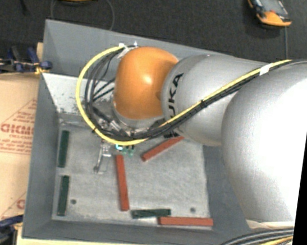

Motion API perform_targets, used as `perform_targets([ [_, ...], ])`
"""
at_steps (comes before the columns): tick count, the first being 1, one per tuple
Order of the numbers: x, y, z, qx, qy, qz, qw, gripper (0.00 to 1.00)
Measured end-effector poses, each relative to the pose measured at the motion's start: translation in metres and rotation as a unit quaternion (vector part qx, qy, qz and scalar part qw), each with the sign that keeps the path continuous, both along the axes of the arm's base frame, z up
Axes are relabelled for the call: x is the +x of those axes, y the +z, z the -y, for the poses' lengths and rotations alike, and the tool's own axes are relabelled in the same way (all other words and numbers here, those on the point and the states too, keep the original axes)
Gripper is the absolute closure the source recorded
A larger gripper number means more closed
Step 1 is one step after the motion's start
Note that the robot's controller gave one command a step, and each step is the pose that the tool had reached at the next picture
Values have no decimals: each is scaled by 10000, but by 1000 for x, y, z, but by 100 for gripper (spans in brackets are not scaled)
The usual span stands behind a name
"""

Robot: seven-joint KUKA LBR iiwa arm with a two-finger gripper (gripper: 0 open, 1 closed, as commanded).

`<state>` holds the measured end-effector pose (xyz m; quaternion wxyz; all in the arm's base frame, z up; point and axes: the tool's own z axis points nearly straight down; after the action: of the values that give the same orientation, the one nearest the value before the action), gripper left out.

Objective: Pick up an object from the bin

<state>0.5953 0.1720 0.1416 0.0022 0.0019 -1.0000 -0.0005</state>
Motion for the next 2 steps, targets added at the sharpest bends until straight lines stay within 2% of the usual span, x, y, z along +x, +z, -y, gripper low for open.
perform_targets([
  [1,8,-69,72,-19,-522,10,9986,0],
  [2,-43,-36,114,-10,1232,33,9924,0],
])
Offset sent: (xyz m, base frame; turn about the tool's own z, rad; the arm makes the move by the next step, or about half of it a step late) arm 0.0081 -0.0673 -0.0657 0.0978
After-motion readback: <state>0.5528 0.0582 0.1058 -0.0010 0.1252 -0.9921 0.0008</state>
